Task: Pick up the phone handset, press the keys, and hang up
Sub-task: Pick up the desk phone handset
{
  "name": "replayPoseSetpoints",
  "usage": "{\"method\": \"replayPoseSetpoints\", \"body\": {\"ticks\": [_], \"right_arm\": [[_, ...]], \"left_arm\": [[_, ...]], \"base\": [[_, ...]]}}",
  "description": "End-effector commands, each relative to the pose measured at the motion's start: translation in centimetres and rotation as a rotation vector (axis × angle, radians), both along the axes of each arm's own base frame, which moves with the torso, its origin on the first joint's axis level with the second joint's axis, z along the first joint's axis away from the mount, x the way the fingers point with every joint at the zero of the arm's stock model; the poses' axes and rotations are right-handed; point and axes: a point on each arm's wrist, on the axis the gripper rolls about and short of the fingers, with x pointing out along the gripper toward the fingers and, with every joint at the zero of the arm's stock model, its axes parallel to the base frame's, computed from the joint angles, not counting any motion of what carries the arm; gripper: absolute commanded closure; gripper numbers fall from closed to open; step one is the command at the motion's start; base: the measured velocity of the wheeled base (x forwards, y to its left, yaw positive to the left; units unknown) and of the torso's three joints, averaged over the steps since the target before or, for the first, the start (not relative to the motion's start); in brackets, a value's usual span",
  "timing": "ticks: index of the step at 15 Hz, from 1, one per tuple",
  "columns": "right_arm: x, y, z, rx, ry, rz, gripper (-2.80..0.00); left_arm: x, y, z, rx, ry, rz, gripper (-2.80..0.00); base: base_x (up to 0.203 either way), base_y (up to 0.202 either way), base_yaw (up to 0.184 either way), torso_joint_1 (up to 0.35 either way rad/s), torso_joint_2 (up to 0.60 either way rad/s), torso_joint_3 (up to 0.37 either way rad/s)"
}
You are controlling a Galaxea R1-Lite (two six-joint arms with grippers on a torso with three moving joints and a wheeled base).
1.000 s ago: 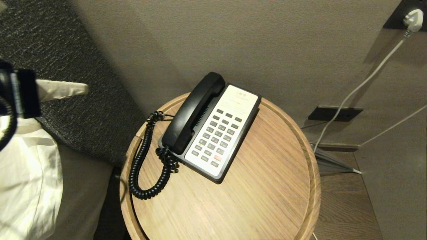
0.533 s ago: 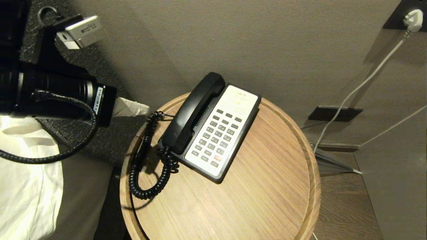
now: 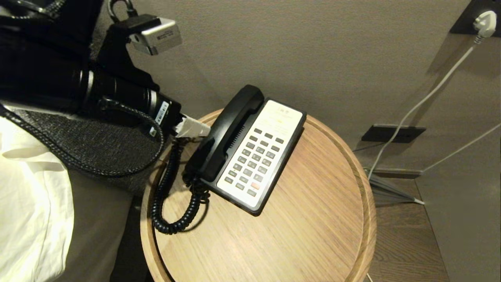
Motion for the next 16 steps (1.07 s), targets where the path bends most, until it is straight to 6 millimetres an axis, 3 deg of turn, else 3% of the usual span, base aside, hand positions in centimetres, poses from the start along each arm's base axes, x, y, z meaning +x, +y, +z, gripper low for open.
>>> {"method": "replayPoseSetpoints", "body": {"ticks": [1, 8, 16], "right_arm": [[0.1, 0.0, -0.5, 0.001, 0.019, 0.001, 0.0], [0.1, 0.0, -0.5, 0.0, 0.019, 0.001, 0.0], [0.1, 0.0, -0.5, 0.001, 0.019, 0.001, 0.0]], "left_arm": [[0.8, -0.6, -0.8, 0.022, 0.025, -0.001, -2.8], [0.1, -3.4, -1.2, 0.09, -0.011, 0.016, -2.8], [0.8, -4.2, -2.2, 0.071, 0.038, 0.119, -2.8]], "base": [[0.0, 0.0, 0.0, 0.0, 0.0, 0.0], [0.0, 0.0, 0.0, 0.0, 0.0, 0.0], [0.0, 0.0, 0.0, 0.0, 0.0, 0.0]]}}
